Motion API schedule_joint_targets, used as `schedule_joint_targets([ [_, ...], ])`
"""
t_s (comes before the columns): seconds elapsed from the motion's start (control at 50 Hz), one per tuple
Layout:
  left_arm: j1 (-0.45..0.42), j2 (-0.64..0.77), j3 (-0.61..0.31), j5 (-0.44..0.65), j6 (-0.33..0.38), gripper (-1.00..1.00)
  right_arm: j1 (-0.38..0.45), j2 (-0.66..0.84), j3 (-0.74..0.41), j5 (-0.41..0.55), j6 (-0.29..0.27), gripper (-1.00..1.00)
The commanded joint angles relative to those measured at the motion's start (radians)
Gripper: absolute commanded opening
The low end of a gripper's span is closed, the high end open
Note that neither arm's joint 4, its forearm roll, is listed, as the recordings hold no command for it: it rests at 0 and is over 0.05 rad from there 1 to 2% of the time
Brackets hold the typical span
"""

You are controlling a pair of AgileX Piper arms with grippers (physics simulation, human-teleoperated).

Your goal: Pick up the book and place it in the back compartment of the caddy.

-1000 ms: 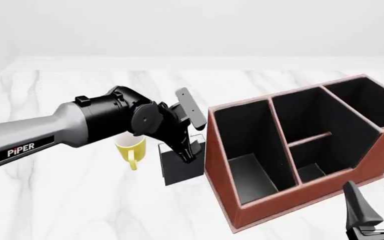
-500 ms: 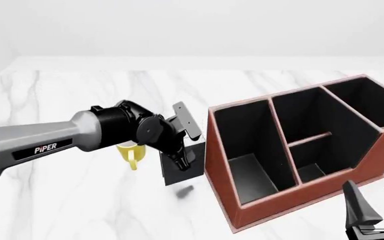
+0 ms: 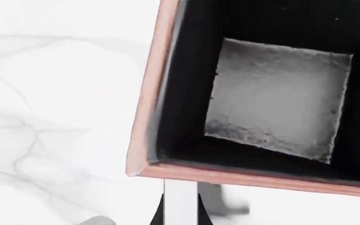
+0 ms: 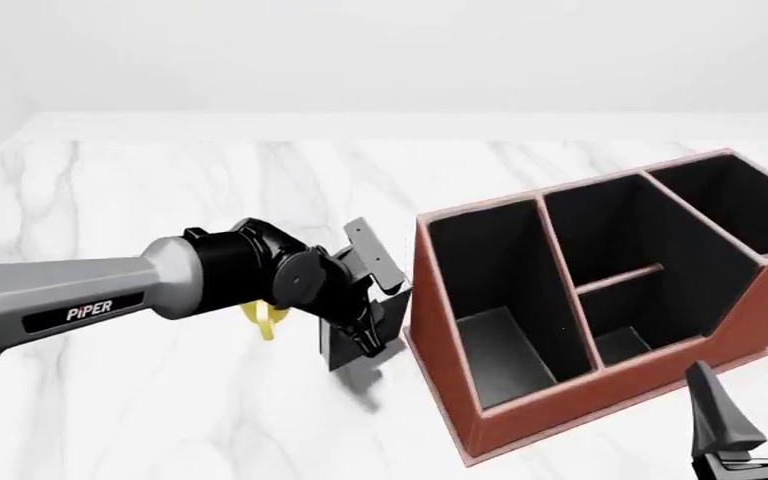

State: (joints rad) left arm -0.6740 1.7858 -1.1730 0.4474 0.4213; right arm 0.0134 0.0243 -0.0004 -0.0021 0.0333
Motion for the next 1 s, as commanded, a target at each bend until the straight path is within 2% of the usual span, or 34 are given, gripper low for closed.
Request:
schedule_joint_targets([
  [0.02,-0.023,-0.037,0.038,0.0,-0.015,-1.0,-0.001,-0.002,0.0,0.001,0.0,1.0],
  [0.14,-0.068,-0.105,0.07,0.067,-0.044,-1.0,-0.002,0.005,0.0,-0.006,0.0,1.0],
  [0.32,-0.089,-0.201,0.08,0.16,-0.031,-1.0,-0.001,-0.007,0.0,0.005,0.001,1.0],
  [0.38,-0.131,-0.282,0.036,0.248,-0.038,-1.0,-0.001,-0.013,0.0,0.01,0.001,1.0],
  [0.44,-0.142,-0.31,0.01,0.291,-0.025,-1.0,-0.001,-0.014,0.0,0.011,-0.001,1.0],
  [0.46,-0.153,-0.342,-0.026,0.337,-0.004,-1.0,-0.001,-0.013,0.0,0.011,-0.001,1.0],
  [0.48,-0.127,-0.355,-0.057,0.351,0.038,-1.0,-0.001,-0.013,0.0,0.01,0.0,1.0],
  [0.54,-0.163,-0.362,-0.107,0.408,0.008,-1.0,-0.001,-0.012,0.0,0.01,0.0,1.0],
  [0.62,-0.18,-0.376,-0.201,0.503,0.04,-1.0,0.0,-0.014,0.0,0.011,0.002,1.0],
  [0.66,-0.172,-0.386,-0.264,0.532,0.078,-1.0,0.0,-0.014,0.0,0.011,0.004,1.0],
  [0.72,-0.182,-0.384,-0.301,0.583,0.089,-1.0,-0.001,-0.01,0.0,0.008,0.006,1.0],
  [0.78,-0.155,-0.39,-0.382,0.65,0.144,-1.0,0.002,-0.009,0.0,0.007,0.007,1.0],
  [0.82,-0.121,-0.398,-0.447,0.695,0.21,-1.0,0.003,-0.012,0.0,0.01,0.006,1.0],
  [0.84,-0.119,-0.389,-0.506,0.729,0.226,-1.0,0.003,-0.013,0.0,0.011,0.006,1.0],
  [0.9,-0.133,-0.361,-0.645,0.772,0.257,-1.0,0.003,-0.016,0.0,0.013,0.005,1.0],
  [1.0,-0.172,-0.322,-0.739,0.772,0.264,-1.0,0.004,-0.018,-0.001,0.014,0.003,1.0],
])
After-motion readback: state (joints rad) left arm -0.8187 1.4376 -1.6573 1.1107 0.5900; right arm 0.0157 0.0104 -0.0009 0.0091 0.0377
